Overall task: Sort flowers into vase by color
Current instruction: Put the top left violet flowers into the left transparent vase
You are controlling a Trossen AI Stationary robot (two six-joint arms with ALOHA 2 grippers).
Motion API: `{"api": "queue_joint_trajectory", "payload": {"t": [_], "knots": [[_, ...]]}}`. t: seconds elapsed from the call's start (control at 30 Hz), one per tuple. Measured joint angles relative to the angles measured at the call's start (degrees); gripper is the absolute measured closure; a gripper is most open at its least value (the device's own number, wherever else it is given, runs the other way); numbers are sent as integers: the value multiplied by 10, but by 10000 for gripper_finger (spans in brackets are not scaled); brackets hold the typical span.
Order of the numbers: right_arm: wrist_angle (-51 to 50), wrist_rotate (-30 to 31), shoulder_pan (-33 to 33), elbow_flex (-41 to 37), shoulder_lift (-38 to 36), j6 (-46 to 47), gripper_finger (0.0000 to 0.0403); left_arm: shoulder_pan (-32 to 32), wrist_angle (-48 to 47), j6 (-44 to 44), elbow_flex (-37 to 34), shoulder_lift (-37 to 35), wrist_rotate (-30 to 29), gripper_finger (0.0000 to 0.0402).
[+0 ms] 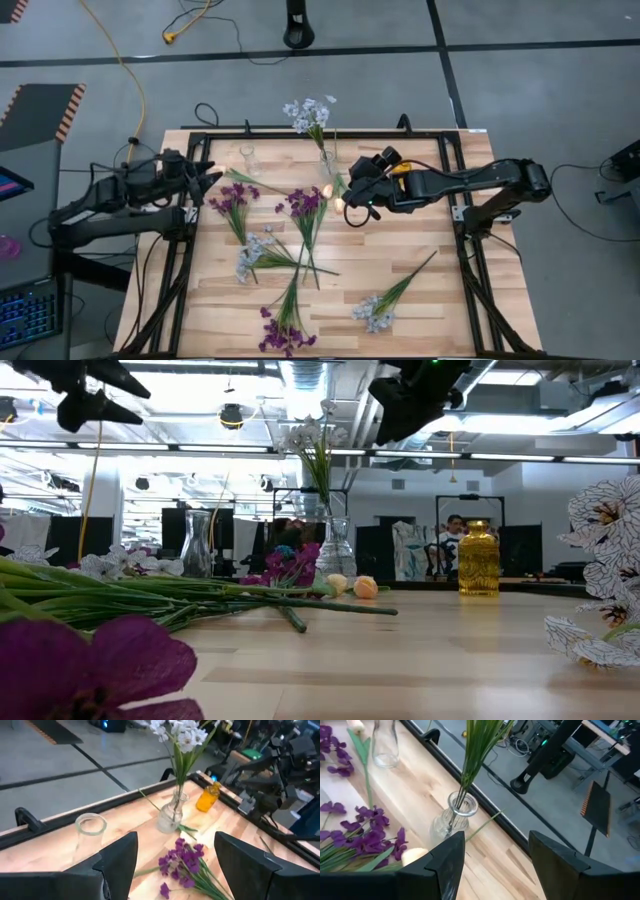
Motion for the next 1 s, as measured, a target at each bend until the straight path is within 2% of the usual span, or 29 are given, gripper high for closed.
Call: {"api": "queue_joint_trajectory", "payload": {"t": [0.37, 0.53, 0.73, 0.83, 1.0], "knots": [[0, -21, 0, 0, 0, 0, 156, 0, -12, -8, 20, 35, 19, 150], [-1, -21, 0, 0, 0, 0, 156, 0, -42, -159, 20, 41, 36, 150], [-1, -39, 0, 0, 0, 0, 156, 0, -188, -323, 19, 99, 112, 150], [-1, -49, 0, 0, 1, 0, 156, 0, -249, -360, 19, 149, 134, 150], [-1, -49, 0, 0, 1, 0, 156, 0, -262, -364, 19, 238, 152, 150]]}}
